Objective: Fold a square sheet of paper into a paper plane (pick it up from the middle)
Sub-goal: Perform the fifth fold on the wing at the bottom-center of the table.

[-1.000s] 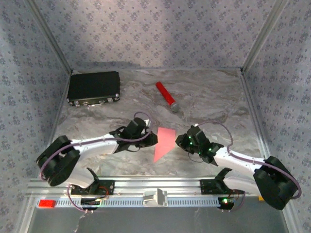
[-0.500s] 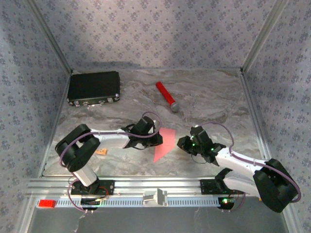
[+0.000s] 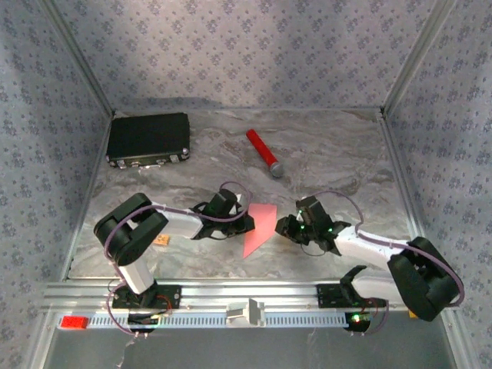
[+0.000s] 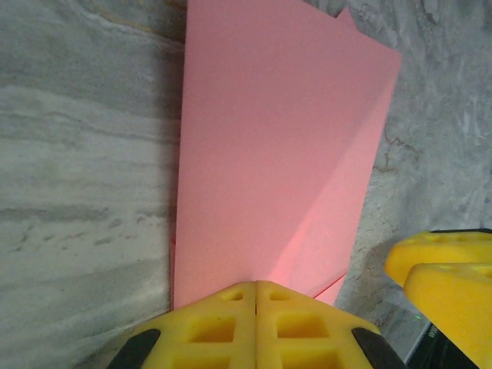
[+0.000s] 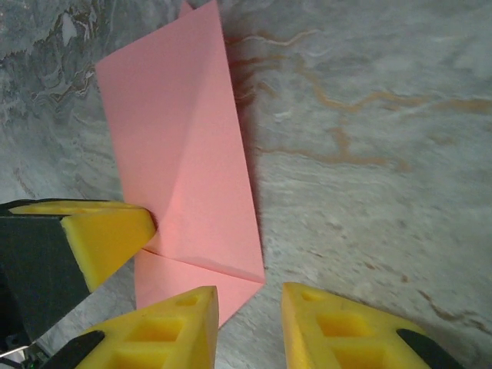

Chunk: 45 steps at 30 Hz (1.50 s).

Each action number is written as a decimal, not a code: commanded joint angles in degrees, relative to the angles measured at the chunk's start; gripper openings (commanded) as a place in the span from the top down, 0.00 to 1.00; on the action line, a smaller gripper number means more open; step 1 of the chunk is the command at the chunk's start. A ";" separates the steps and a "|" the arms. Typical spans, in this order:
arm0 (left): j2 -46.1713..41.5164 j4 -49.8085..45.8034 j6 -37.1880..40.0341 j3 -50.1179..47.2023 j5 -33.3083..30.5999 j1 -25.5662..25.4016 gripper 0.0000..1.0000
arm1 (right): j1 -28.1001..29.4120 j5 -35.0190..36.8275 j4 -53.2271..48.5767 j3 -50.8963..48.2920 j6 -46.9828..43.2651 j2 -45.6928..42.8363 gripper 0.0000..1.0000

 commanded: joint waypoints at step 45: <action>1.31 3.29 -1.70 -3.84 2.80 1.32 0.94 | -8.65 -14.22 10.12 8.41 -6.93 17.80 0.71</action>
